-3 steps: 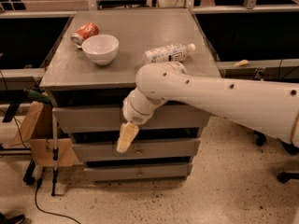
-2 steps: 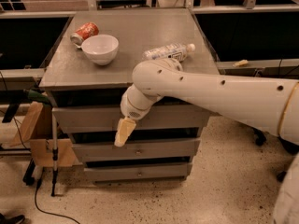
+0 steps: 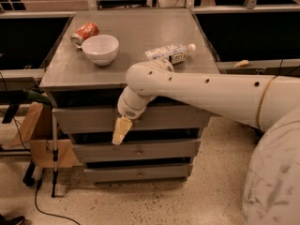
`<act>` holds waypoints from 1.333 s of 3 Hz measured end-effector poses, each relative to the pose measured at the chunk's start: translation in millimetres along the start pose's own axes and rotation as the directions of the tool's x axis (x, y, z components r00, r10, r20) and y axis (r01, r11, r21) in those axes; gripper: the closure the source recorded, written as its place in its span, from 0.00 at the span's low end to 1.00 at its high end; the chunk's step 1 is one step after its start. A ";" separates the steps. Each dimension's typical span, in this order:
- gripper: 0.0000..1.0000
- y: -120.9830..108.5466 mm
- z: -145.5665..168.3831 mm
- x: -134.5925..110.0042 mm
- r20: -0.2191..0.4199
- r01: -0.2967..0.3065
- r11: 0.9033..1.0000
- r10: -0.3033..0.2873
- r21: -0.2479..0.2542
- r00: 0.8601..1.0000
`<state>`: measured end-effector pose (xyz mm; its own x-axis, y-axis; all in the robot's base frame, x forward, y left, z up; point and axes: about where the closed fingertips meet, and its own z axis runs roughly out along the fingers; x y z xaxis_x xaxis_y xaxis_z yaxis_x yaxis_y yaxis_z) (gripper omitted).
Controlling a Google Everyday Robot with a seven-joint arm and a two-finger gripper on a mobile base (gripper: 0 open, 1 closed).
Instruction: Open top drawer
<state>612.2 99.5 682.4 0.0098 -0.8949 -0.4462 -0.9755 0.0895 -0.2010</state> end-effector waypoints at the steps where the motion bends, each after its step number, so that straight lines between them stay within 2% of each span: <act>1: 0.11 2.6 17.6 0.7 -0.012 -0.016 1.000 0.016 -0.014 1.000; 2: 0.31 5.5 24.2 4.6 -0.019 -0.028 0.999 0.027 -0.024 0.999; 4: 0.78 4.2 11.1 4.0 -0.018 -0.034 0.999 0.034 -0.027 0.999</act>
Offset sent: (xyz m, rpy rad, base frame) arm -0.0016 0.0048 -0.0463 -0.0195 0.0673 -0.0368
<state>610.5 101.2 670.2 -0.0270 -0.8992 -0.4368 -0.9808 0.1083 -0.1623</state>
